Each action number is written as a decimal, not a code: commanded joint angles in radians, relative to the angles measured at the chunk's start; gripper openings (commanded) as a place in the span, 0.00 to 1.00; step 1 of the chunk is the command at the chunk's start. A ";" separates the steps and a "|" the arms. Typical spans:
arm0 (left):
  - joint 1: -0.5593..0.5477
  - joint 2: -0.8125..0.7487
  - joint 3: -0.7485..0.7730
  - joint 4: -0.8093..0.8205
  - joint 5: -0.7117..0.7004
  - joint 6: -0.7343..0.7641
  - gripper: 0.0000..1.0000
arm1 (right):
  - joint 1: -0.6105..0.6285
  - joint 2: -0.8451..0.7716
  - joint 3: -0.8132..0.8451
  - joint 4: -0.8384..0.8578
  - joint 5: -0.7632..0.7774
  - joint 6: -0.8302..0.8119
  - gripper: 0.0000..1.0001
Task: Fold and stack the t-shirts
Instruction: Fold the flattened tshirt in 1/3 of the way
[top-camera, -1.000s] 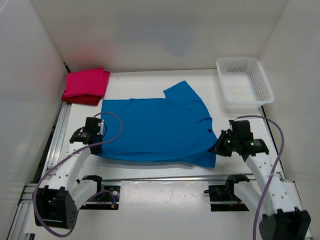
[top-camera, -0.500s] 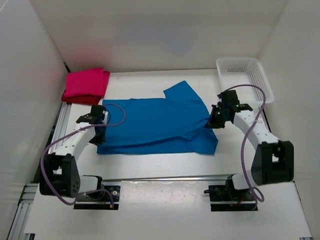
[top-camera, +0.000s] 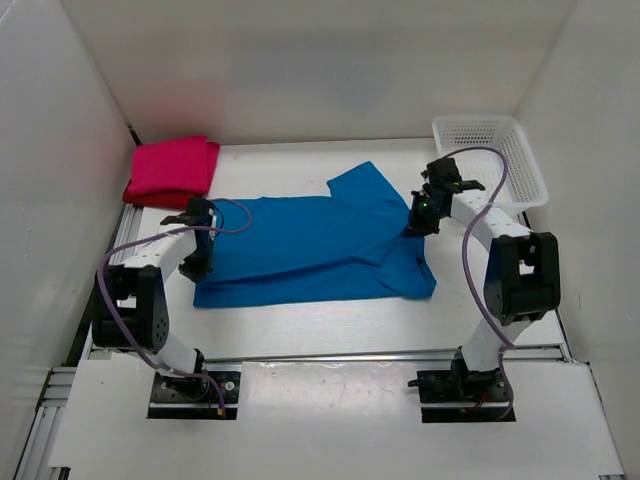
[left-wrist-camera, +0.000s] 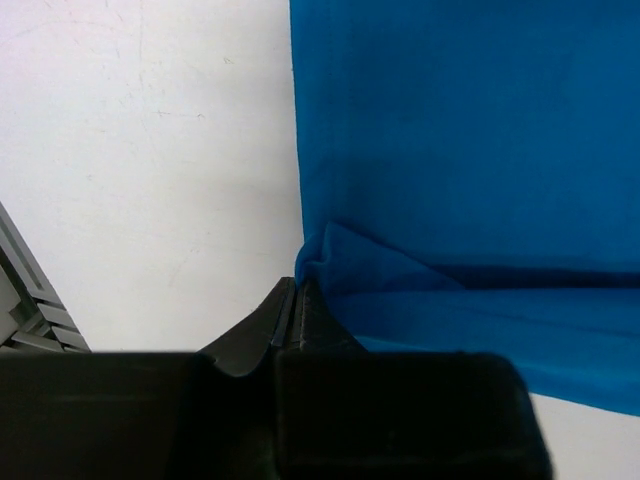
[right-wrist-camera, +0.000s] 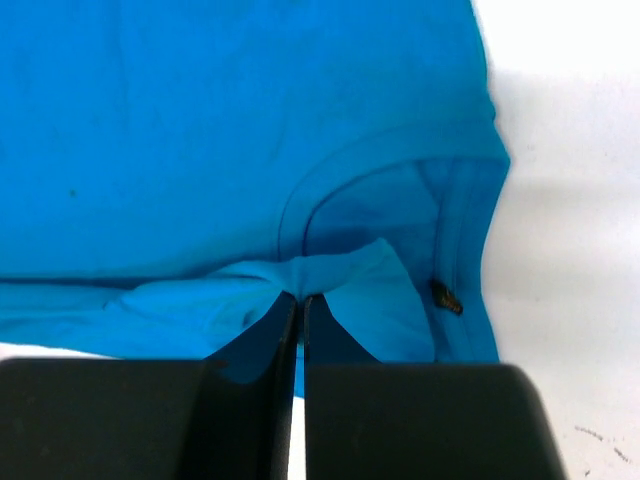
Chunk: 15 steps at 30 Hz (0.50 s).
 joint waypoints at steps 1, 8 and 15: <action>0.013 0.012 0.029 0.022 -0.026 0.000 0.10 | 0.000 0.038 0.069 0.009 0.017 -0.024 0.00; 0.013 0.032 0.029 0.022 -0.008 0.000 0.15 | 0.010 0.093 0.113 -0.009 0.017 -0.033 0.00; 0.013 0.065 0.066 0.040 -0.050 0.000 0.29 | 0.010 0.171 0.218 -0.051 0.045 -0.021 0.09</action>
